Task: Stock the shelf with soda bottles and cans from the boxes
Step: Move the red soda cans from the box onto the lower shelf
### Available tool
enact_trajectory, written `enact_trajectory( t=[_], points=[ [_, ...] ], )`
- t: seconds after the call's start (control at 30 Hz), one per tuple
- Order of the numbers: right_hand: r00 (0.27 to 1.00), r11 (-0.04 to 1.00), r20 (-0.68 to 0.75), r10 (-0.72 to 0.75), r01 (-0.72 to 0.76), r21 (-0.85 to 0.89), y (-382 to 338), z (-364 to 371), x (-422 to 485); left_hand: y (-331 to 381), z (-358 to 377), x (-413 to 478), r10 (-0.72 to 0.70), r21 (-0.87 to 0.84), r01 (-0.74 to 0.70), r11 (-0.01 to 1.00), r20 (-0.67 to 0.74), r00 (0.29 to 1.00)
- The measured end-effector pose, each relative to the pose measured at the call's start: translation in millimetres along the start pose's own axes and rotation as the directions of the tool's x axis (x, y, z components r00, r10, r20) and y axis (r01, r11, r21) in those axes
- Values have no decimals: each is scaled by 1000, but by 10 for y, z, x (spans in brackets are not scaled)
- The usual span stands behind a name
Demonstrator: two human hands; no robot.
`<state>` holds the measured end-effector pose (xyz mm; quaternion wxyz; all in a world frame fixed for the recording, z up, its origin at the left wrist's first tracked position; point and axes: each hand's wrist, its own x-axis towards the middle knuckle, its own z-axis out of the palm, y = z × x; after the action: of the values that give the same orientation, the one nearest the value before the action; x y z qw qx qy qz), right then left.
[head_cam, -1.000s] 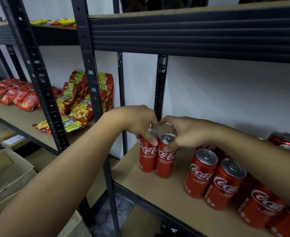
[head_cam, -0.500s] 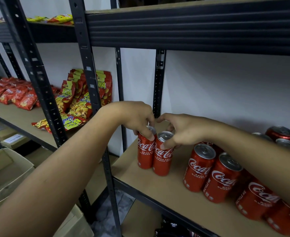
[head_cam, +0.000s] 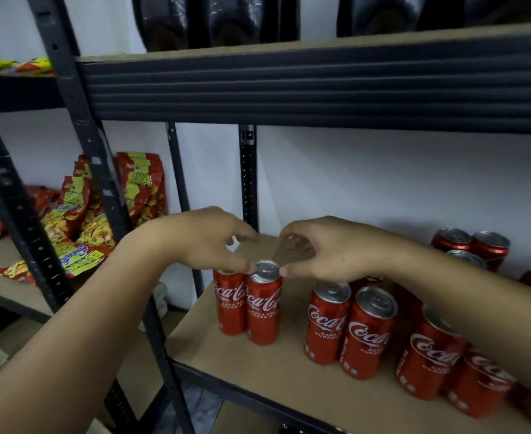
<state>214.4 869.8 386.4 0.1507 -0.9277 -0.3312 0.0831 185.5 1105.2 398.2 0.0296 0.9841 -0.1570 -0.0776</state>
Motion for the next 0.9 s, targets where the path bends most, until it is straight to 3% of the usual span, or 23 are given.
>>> enact_trajectory(
  t=[0.2, 0.37, 0.5, 0.73, 0.9],
  points=[
    [995, 994, -84, 53, -61, -86, 470, -299, -812, 628, -147, 365, 268, 72, -261, 963, -112, 957],
    [944, 954, -217, 247, -277, -118, 768, -417, -1289, 1258, -198, 883, 440, 128, -426, 896, -129, 889],
    [898, 905, -237, 372, -407, -121, 995, -518, -1521, 1659, -245, 1281, 527, 130, -512, 849, -149, 837],
    [768, 768, -206, 606, -632, -99, 1698, -749, -1544, 2165, -348, 1981, 570, 165, -555, 816, -67, 819],
    [775, 764, -191, 602, -629, -147, 2058, -842, -1208, 2433, -233, 2531, 475, 158, -473, 867, 26, 880]
  ],
)
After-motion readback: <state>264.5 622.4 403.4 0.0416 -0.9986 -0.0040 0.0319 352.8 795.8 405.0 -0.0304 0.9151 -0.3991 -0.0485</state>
